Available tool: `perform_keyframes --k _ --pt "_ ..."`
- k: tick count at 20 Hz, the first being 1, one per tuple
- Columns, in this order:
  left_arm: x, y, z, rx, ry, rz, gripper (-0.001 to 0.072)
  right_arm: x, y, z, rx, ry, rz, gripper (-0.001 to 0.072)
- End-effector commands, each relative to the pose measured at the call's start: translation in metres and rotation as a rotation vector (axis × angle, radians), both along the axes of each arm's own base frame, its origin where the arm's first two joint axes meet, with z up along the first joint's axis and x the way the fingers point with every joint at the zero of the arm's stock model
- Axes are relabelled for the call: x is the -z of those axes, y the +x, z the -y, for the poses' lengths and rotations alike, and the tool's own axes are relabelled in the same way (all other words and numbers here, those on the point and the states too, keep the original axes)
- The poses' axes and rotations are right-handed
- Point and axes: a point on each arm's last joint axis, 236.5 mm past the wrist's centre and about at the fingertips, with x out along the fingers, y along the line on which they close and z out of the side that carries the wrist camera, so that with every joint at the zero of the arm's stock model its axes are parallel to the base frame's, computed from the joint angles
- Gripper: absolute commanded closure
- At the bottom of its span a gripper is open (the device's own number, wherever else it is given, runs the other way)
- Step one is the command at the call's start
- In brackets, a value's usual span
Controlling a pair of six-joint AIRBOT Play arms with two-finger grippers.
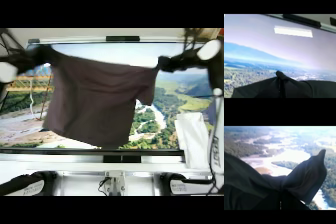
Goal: Fold the shirts.
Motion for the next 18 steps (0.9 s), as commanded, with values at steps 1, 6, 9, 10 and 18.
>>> perform_keyframes --k 1,6,9,10,18 --pt "0.130 0.018 0.037 -0.009 -0.195 -0.326 0.0533 0.083 -0.016 -0.003 0.004 0.015 -0.277 0.0659" --pt "0.181 -0.082 0.079 0.237 -0.259 -0.799 -0.0013 0.095 -0.032 0.000 -0.038 -0.022 -0.346 0.0659" --pt "0.161 -0.147 0.056 0.353 -0.105 -0.922 0.0128 0.099 -0.056 0.011 -0.090 -0.089 -0.429 0.0659" --pt "0.162 -0.172 0.052 0.353 -0.049 -0.940 0.0166 0.101 -0.063 0.016 -0.094 -0.113 -0.455 0.0658" --pt "0.241 -0.330 0.109 0.112 -0.498 -0.944 0.0039 0.102 -0.063 0.015 -0.099 -0.121 -0.455 0.0659"
